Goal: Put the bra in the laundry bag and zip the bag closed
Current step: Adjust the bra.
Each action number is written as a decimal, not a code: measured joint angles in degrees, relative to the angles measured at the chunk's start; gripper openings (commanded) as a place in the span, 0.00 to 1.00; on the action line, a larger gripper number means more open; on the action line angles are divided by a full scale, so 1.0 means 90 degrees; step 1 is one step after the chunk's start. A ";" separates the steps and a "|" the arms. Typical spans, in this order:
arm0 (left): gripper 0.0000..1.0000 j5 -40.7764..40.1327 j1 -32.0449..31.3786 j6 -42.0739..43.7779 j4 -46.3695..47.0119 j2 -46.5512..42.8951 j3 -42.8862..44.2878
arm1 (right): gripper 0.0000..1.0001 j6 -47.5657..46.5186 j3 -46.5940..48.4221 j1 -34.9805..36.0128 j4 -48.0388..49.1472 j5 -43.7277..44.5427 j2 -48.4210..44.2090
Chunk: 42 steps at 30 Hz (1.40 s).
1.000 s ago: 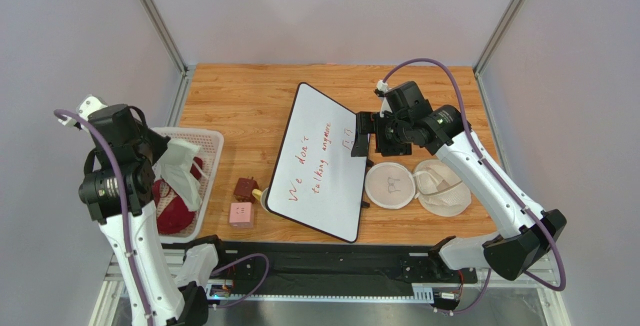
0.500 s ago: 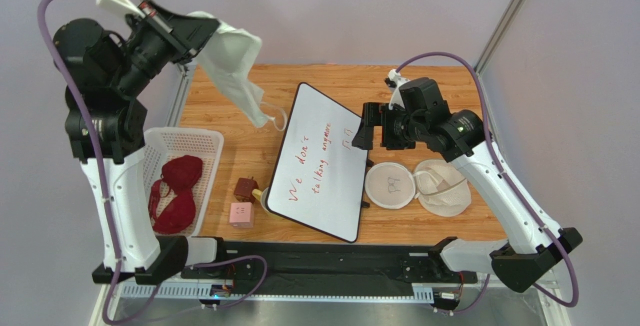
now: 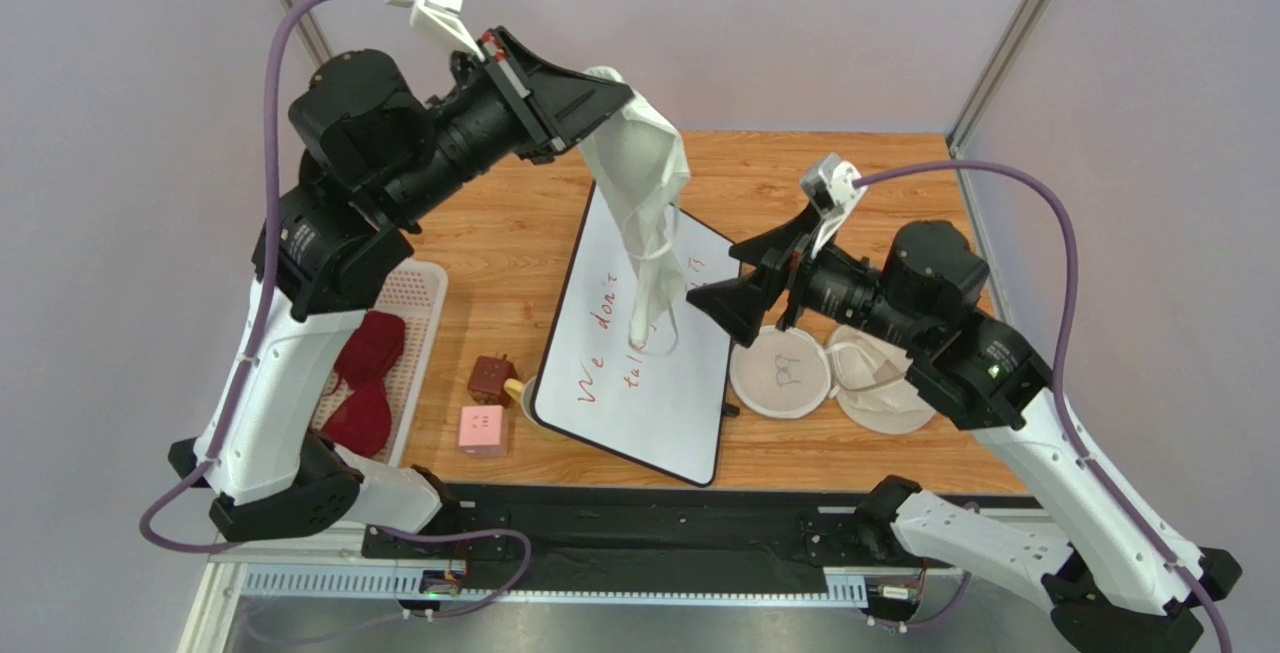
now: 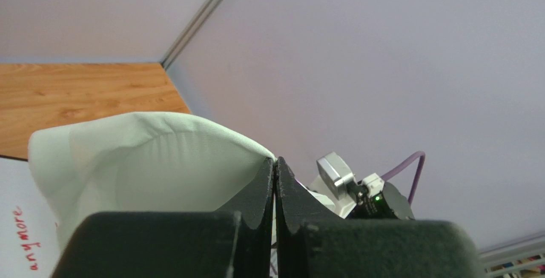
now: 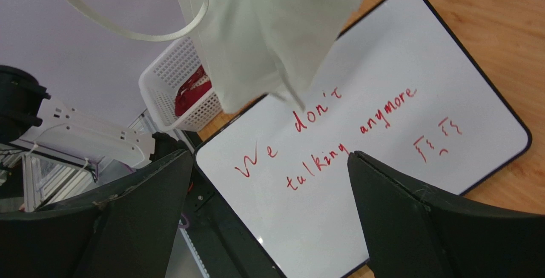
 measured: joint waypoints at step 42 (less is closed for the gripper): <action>0.00 -0.5017 -0.4422 0.0100 -0.1307 0.0512 0.0066 | 0.18 0.0204 -0.1554 0.1610 0.2611 0.2251 -0.0571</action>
